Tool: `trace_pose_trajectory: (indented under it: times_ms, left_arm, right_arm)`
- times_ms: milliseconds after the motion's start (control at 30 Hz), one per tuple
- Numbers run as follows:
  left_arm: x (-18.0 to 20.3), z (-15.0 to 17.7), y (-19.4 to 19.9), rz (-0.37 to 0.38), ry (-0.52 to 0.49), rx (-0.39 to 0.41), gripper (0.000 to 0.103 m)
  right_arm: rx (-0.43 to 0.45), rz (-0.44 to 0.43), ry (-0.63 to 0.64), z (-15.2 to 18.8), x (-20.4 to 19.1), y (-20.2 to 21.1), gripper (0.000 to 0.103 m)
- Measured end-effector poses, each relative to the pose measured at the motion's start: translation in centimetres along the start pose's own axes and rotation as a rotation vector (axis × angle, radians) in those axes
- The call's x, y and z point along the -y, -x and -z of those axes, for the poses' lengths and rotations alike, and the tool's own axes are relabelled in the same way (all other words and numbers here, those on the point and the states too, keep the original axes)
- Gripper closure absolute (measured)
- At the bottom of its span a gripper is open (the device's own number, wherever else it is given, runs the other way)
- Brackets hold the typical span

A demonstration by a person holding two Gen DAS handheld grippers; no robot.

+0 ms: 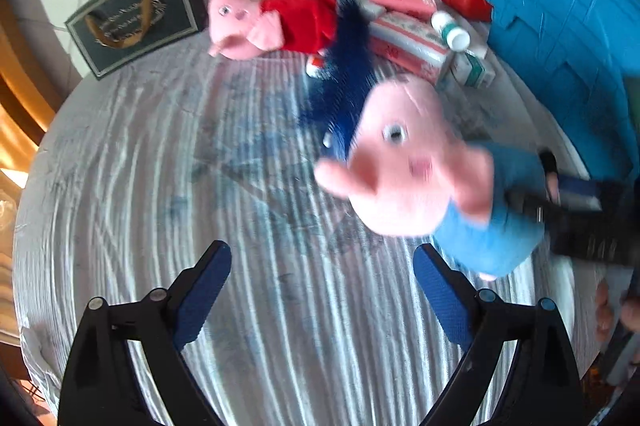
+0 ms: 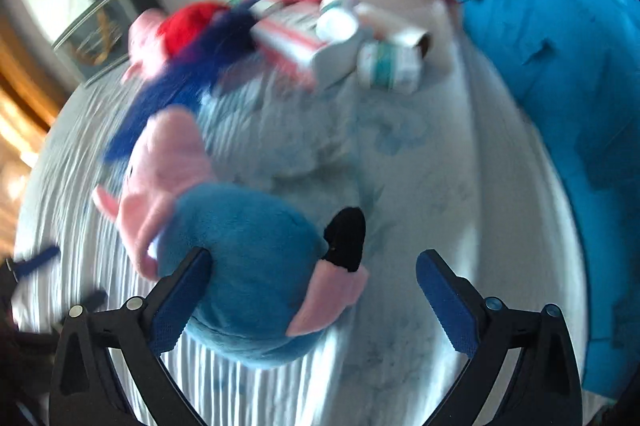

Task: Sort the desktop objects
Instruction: 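Grasp the blue-shirted pig plush with the right tool and lift it, then grasp the pig plush's head with the left tool while the right tool holds its body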

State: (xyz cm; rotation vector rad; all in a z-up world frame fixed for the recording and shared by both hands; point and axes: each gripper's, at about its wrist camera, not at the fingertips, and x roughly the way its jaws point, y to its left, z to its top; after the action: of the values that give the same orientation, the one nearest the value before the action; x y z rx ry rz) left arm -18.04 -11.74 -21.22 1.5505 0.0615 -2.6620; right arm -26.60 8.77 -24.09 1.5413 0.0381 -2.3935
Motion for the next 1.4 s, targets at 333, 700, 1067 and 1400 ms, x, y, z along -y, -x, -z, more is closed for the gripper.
trace_pose_trajectory:
  times_ms: [333,700,1067,1400]
  left_arm:
    - [1.2,-2.7,-0.2,0.041,-0.037,0.052,0.009]
    - [0.0,3.9,-0.8,0.145,-0.050,-0.022,0.009]
    - [0.9,7.2,-0.9,0.174,-0.117,-0.036,0.009]
    - [1.0,7.9,-1.4,0.204,-0.148,-0.040,0.009]
  right_arm:
    - [-0.040,-0.031,0.153,6.1,-2.8,0.5,0.001]
    - [-0.083,0.114,0.062,9.4,0.0,1.9,0.001]
    - [0.027,-0.100,-0.070,9.9,0.1,5.8,0.000]
    - [-0.006,-0.167,-0.062,8.5,-3.6,3.0,0.000]
